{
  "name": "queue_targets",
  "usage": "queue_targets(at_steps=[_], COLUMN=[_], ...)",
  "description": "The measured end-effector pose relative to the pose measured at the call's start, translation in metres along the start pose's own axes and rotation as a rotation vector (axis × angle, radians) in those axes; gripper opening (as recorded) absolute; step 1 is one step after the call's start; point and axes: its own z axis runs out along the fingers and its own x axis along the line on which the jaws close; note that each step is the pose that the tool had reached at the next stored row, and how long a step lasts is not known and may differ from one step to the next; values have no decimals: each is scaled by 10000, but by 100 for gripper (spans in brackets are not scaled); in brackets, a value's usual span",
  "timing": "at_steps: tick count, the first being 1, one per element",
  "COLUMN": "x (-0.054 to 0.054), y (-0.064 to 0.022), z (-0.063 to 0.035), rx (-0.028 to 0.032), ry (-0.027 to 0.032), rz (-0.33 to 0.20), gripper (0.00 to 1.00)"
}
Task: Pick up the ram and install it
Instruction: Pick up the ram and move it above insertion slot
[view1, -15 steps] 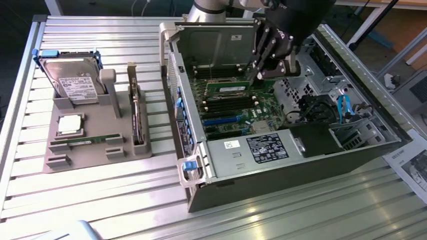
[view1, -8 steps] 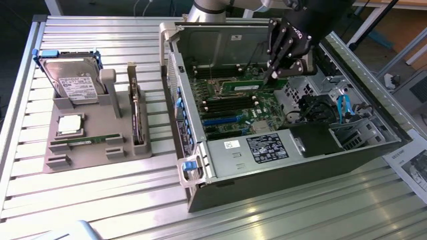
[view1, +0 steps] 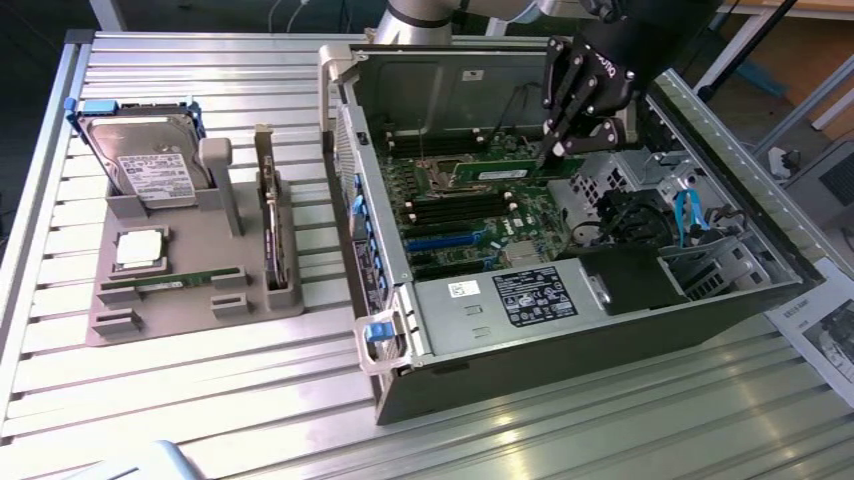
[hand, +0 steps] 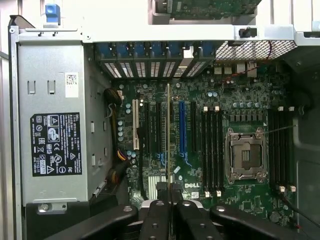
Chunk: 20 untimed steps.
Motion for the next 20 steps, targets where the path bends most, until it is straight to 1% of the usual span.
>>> queue_targets(at_steps=[5,13,18,20], x=[-22,-122,-181,-194], y=[0,3,4,4], z=[7,23,33,35], rx=[0,12,29,38], ry=[-1,-27,-72,-106], rz=[-1,-2,-5,-7], gripper=[12,12,12,12])
